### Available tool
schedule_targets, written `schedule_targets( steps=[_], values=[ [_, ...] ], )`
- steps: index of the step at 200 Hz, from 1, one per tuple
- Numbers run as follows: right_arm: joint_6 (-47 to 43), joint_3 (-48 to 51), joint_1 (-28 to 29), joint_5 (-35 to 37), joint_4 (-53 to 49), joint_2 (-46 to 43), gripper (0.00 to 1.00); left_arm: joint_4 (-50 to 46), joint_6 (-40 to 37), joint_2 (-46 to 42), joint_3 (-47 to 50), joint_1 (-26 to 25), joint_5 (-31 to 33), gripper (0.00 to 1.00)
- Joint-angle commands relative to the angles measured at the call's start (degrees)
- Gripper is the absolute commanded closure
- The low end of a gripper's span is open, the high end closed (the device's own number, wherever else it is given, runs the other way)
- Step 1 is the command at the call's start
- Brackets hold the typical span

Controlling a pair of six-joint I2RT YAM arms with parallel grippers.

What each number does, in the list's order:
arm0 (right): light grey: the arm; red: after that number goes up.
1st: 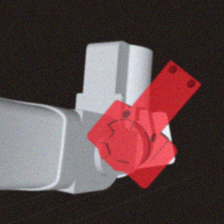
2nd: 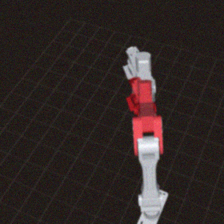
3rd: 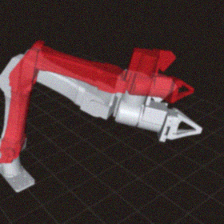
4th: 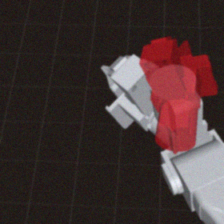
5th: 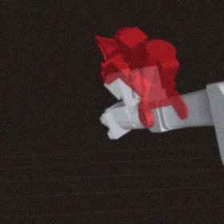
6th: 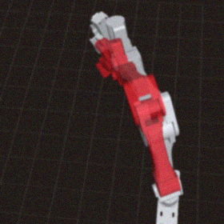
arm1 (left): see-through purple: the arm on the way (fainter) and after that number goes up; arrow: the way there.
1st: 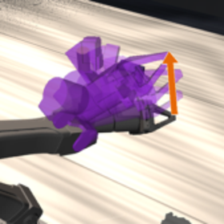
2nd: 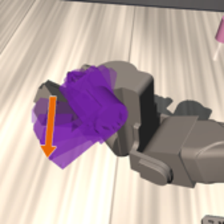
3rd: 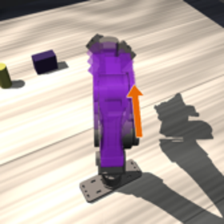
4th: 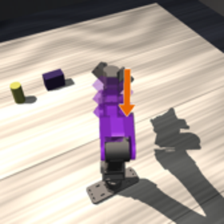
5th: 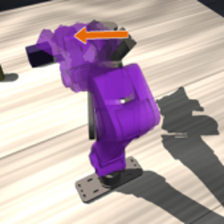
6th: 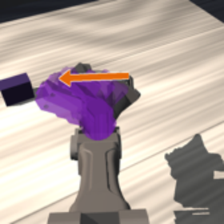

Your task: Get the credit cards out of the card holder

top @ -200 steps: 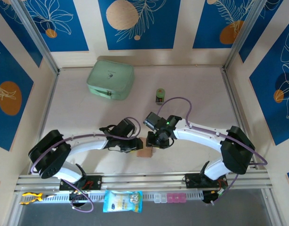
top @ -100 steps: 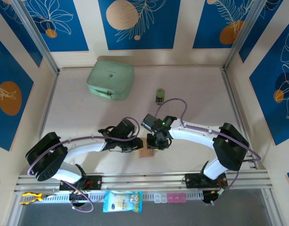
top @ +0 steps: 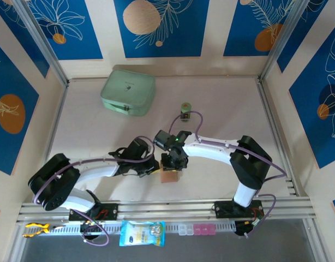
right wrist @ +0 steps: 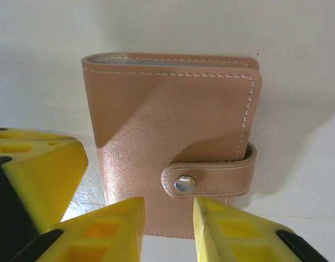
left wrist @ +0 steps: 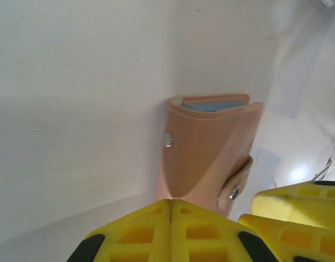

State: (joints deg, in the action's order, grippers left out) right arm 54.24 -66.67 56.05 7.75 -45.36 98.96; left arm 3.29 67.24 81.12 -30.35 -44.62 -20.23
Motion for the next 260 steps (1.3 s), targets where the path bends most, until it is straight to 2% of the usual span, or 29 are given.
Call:
schedule_targets(
  steps=[1, 93, 147, 260],
  values=[
    [-1.1, -2.24, 0.8, 1.35, -3.24, 1.89, 0.7, 3.86, 2.37, -0.39, 1.81, 0.93, -2.12, 0.97],
    [-3.22, -7.94, 2.64, 6.51, -9.34, 7.54, 0.67, 7.57, 5.09, -1.81, 4.7, 1.83, -3.21, 0.99],
    [-3.19, -5.94, 2.51, 5.88, -6.66, 8.66, 0.67, 9.76, 6.77, -1.59, 5.49, 1.87, -3.62, 1.0],
    [-1.25, 3.68, -0.27, -0.22, 3.99, 4.43, 0.85, 14.35, 8.8, 2.9, 3.85, 0.02, -5.43, 0.99]
  ],
)
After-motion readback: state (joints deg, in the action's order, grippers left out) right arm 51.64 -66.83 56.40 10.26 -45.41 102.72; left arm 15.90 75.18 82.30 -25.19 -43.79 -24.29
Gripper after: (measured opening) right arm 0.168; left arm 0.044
